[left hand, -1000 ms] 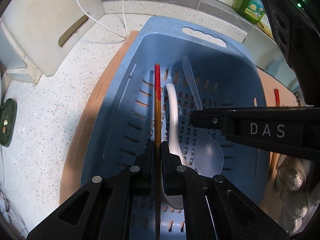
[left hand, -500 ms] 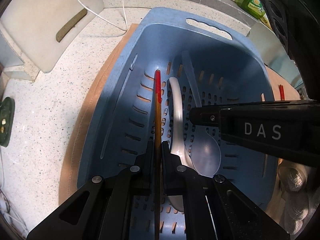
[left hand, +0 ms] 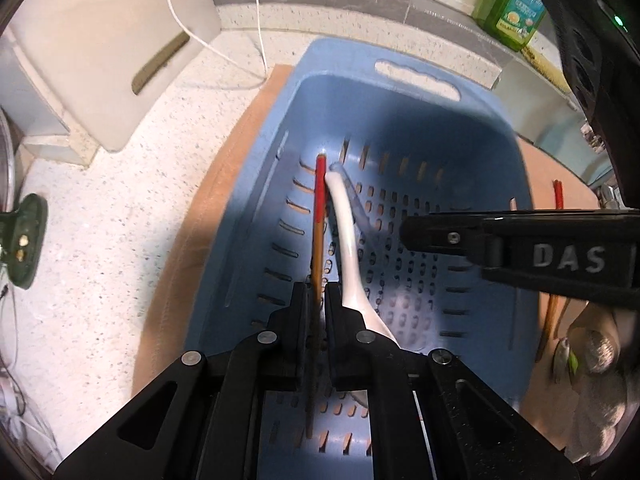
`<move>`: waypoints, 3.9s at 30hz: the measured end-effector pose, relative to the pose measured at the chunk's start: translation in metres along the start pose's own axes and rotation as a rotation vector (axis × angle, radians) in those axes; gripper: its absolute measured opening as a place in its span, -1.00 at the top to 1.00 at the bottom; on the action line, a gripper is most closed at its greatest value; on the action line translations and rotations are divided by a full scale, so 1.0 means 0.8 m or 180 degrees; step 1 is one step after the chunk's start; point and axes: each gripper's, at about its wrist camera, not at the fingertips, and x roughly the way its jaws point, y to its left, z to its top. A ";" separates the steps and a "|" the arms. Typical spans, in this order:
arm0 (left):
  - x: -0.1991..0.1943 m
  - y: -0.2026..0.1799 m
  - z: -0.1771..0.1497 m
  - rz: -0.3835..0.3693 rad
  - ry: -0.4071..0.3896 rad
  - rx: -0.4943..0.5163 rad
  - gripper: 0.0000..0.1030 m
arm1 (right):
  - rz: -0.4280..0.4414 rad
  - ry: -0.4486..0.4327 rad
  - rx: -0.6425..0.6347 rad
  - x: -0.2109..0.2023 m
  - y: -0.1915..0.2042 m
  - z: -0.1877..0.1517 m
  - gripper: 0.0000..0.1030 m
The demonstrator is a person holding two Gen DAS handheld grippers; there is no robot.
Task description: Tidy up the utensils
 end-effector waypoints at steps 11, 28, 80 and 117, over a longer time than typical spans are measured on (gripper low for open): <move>-0.083 -0.050 -0.025 -0.0118 -0.0449 0.0115 0.85 | 0.0246 -0.0496 -0.0119 -0.125 -0.069 -0.064 0.41; -0.076 -0.233 -0.084 -0.0787 -0.0350 0.0459 0.85 | 0.0098 -0.0753 0.0225 -0.230 -0.262 -0.154 0.20; 0.032 -0.272 -0.011 -0.0698 0.0107 0.0911 0.85 | -0.0034 -0.0157 0.0885 -0.106 -0.248 -0.080 0.72; 0.055 -0.256 0.002 -0.0517 0.0093 0.0648 0.79 | -0.0319 -0.0205 0.0793 -0.091 -0.232 -0.059 0.78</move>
